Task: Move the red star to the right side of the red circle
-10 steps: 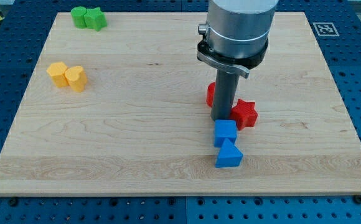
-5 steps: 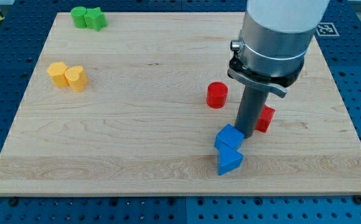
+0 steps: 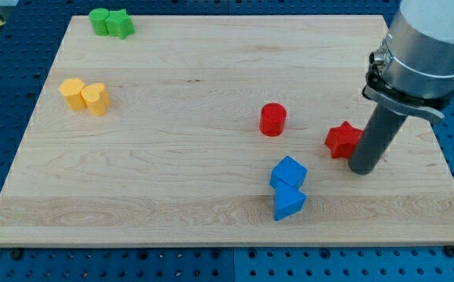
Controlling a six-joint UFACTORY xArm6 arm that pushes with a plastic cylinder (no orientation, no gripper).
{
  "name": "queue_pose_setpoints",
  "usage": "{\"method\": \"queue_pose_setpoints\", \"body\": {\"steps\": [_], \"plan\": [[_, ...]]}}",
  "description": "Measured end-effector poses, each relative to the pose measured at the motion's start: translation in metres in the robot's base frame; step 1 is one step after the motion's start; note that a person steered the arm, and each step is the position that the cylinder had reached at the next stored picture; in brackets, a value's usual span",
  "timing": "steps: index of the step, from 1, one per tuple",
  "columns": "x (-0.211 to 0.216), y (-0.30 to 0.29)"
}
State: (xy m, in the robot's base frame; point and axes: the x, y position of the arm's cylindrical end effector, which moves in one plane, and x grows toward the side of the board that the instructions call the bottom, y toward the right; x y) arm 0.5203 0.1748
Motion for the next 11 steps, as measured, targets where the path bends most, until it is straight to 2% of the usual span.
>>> {"method": "queue_pose_setpoints", "body": {"steps": [1, 4, 6, 9, 10, 11], "plan": [[-0.029, 0.000], [-0.059, -0.006], [-0.059, -0.006], [-0.095, -0.014], [-0.099, -0.014], [-0.064, -0.007]]}}
